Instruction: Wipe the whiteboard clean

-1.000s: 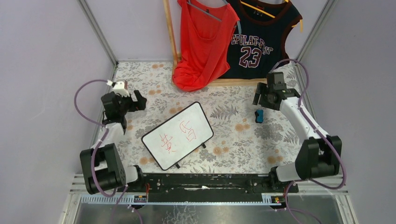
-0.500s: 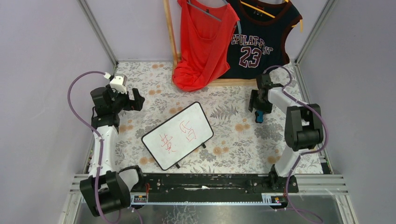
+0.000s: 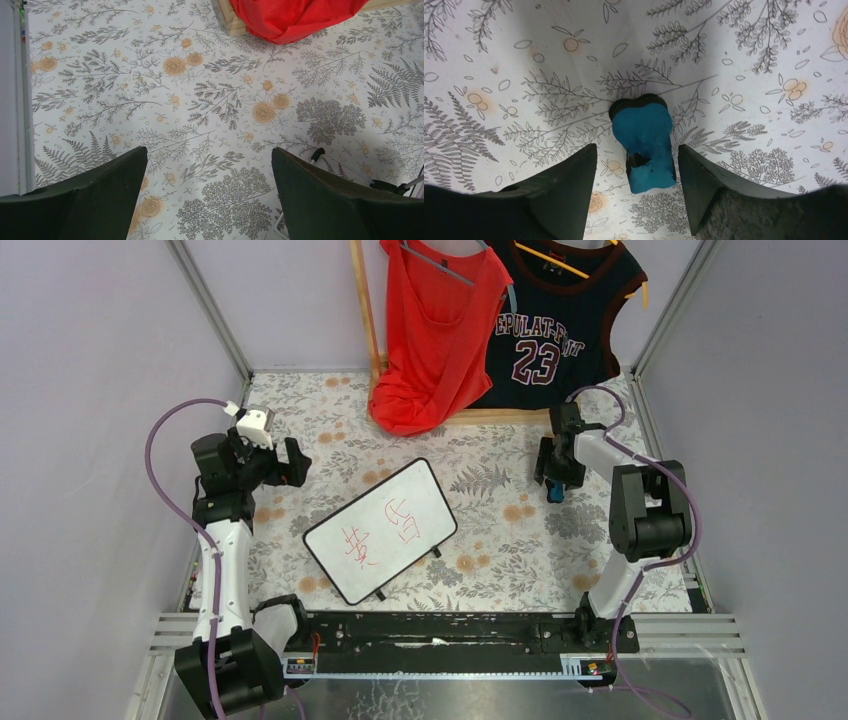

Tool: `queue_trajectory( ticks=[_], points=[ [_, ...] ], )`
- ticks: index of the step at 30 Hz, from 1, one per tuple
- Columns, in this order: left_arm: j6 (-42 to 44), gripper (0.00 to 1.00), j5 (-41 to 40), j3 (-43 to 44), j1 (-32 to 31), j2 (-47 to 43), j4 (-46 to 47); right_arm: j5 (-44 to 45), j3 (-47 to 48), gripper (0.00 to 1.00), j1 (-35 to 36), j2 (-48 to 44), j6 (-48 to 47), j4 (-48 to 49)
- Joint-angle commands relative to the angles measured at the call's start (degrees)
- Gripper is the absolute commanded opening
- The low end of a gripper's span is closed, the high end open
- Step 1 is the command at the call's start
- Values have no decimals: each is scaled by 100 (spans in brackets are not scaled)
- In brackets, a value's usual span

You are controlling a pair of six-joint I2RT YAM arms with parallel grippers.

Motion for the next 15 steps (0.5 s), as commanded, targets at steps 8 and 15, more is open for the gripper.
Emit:
queue_trajectory(
  ticks=[8,15],
  points=[
    [-28,93,219,-24,40,43,-52,176,-441,65,-121,-649,-58,258],
    [18,93,235,-27,41,31,-89,-23,-544,54,-177,-457,-63,433]
  ],
)
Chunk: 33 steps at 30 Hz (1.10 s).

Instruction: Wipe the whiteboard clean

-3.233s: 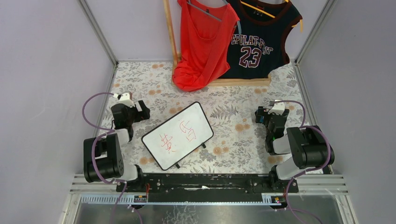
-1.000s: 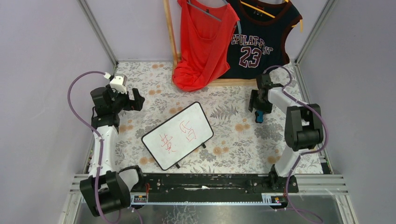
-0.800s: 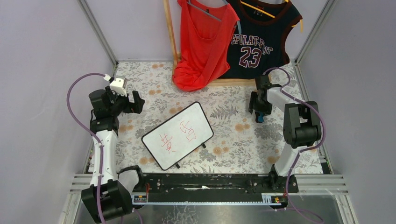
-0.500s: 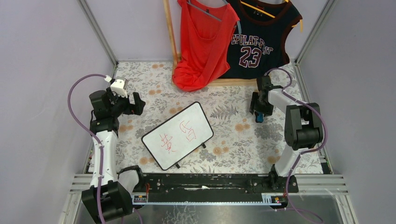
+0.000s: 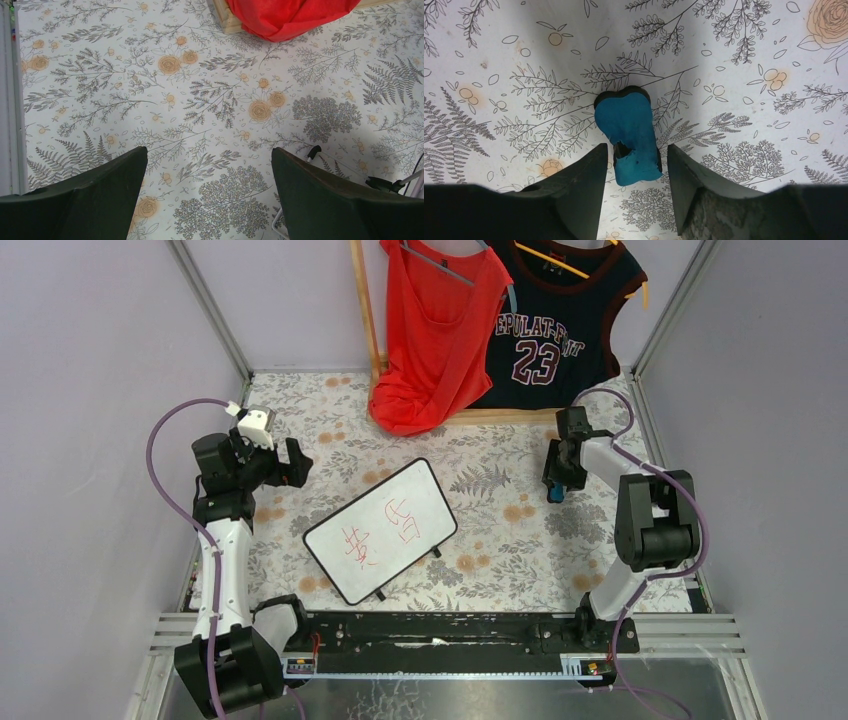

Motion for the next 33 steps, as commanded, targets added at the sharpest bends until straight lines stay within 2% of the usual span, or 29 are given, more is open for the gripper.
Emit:
queue_trajectory(
  ticks=[1,12,20,24,29,33],
  points=[
    [27,93,114,-20,40,-34,-72,-88,-104,53,-57,35,-49,203],
    [16,93,195,76,45,-59,-166,-246,-175,47,-88,106,-96,355],
    [55,93,380,176,43,-60,-342,-472,-182,29,-92,193,-149,404],
    [155,93,536,343,42,-25,-528,-623,-277,7,-88,35,-164,455],
    [290,94,758,587,43,89,-755,-1191,-856,0,24,-1032,-91,816],
    [286,94,959,681,43,230,-757,-973,-1329,0,569,-2332,14,886]
  ],
)
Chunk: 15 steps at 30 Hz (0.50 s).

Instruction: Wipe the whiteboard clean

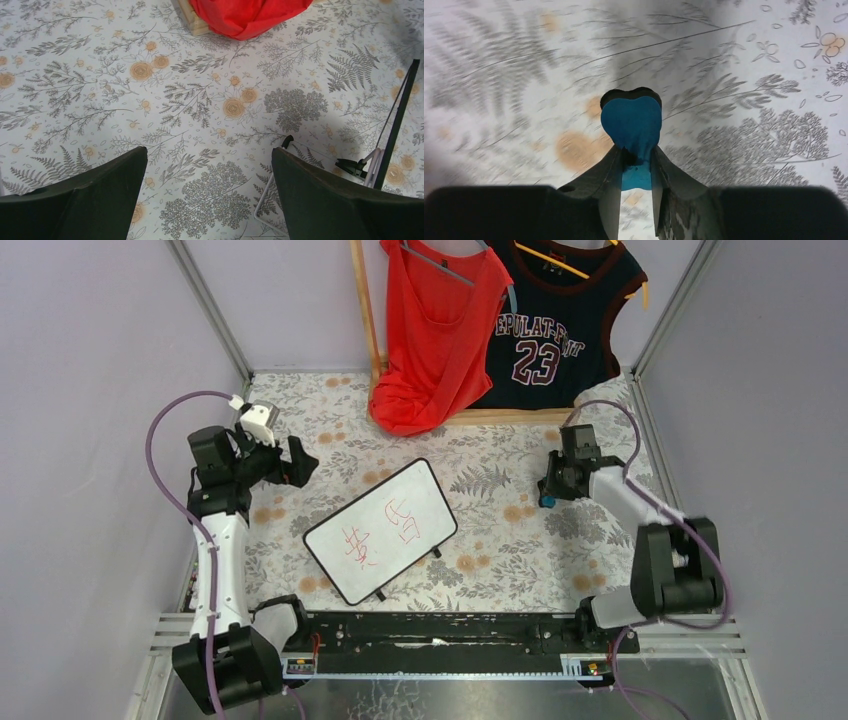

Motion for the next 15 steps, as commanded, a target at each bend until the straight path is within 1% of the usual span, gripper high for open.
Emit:
queue_trajectory(
  ticks=[1,5,9,11,13,15],
  points=[
    [109,94,398,233,38,176,-141,-44,-277,0,642,-1488,160,220],
    [376,93,676,351,42,404,-303,352,-654,0,1420,-2813,468,147],
    [911,90,931,510,39,642,-684,220,-1470,0,2186,-4248,1003,756],
    [1293,89,1103,705,35,808,-1045,270,-1729,0,2412,-4751,1230,892],
    [1645,88,1267,1001,30,999,-1492,277,-1805,0,2608,-4806,1265,802],
    [2026,87,1401,1366,33,1283,-2003,387,-1787,0,2850,-4608,1207,706]
  ],
)
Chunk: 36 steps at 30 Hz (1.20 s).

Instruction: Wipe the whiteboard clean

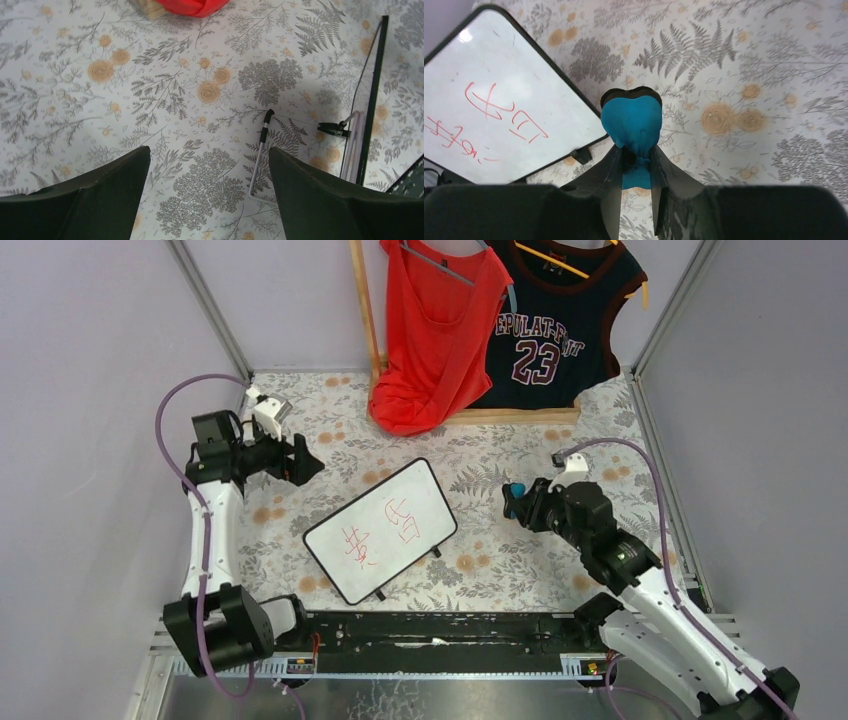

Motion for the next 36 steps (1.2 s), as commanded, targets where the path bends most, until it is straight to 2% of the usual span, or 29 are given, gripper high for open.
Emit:
queue_trajectory(
  ticks=[1,7,11,20,30,36],
  points=[
    [1125,86,576,836,34,473,-1239,355,-46,0,534,356,228,161],
    [2033,82,787,1867,-41,1140,-2760,1280,151,0,1683,1234,69,473],
    [2247,80,668,2058,-229,1188,-3193,1668,477,0,2144,1839,-30,606],
    [2121,79,138,1905,-1288,776,-3302,1767,714,0,2186,1875,-156,770],
    [2245,77,-42,2231,-1916,1203,-3765,1693,717,0,2269,1914,-260,973],
    [2172,70,-178,2173,-2067,1359,-3739,1694,743,0,2330,1919,-295,1075]
  ],
)
